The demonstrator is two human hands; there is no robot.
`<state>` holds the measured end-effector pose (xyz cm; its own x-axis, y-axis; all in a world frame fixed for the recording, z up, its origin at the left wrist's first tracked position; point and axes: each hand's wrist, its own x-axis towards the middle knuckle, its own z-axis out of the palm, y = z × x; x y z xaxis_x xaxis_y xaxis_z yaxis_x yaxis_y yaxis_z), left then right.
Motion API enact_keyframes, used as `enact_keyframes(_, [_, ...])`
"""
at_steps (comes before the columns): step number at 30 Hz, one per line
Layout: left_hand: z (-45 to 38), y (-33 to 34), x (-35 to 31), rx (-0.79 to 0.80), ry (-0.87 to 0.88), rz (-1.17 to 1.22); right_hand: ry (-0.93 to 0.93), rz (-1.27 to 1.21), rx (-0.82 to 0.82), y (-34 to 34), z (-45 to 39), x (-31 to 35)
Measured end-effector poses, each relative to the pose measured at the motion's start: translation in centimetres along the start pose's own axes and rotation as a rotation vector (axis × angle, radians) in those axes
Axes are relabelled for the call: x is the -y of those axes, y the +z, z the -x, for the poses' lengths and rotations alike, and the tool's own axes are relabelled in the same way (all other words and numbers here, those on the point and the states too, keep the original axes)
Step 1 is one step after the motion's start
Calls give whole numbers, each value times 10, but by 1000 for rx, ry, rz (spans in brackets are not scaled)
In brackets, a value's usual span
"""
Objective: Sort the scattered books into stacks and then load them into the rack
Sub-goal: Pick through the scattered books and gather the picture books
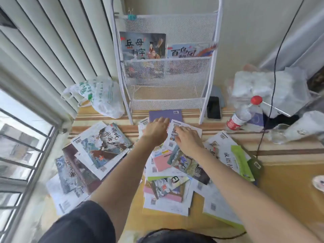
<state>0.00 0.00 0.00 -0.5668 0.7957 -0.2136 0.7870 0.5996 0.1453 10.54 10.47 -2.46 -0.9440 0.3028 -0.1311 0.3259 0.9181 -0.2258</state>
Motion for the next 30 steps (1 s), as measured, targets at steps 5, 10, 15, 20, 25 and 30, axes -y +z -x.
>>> enact_keyframes(5, [-4,46,-11,54,1,-25,33,11,17,30,4,-7])
enact_keyframes(10, [-11,103,-20,-21,-37,35,124,42,-39,75,-1,-14])
enact_keyframes(15, [-12,153,-15,-100,-50,107,175,36,-13,122,5,-17])
enact_keyframes(20, [-11,163,-9,-167,5,88,151,-50,-109,132,5,-24])
enact_keyframes(25, [-13,174,-10,-280,0,75,115,-40,-208,144,3,-26])
enact_keyframes(30, [-15,181,-8,-356,12,9,87,-59,-272,147,5,-27])
